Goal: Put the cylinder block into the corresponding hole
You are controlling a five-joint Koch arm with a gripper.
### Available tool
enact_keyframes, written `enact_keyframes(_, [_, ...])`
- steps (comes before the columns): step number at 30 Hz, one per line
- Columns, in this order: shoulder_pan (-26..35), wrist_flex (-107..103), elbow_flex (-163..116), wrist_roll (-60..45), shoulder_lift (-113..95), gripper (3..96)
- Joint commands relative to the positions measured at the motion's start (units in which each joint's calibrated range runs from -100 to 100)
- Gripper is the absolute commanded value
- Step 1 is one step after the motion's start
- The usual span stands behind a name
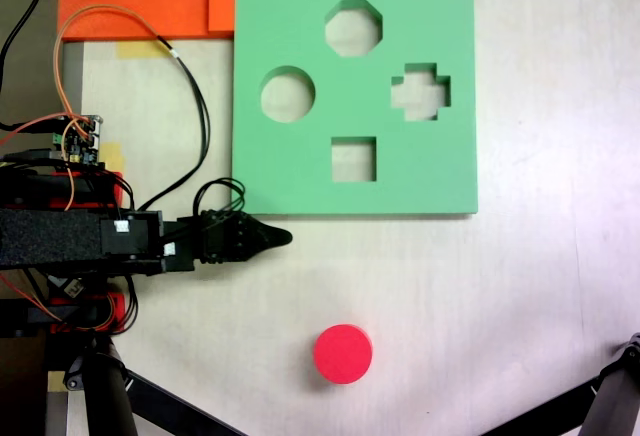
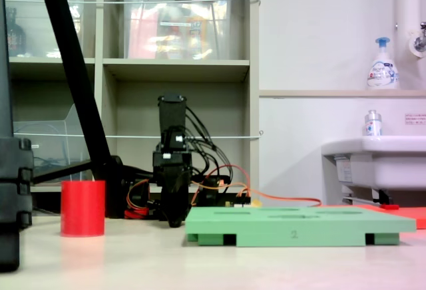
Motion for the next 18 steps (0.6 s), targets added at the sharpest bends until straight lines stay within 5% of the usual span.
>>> enact_keyframes(1, [0.0,-1.2,-2.6,-0.3,-0.5,48.7])
enact_keyframes(18, [1.7,-0.7,-2.6,-0.2,-0.5,50.6])
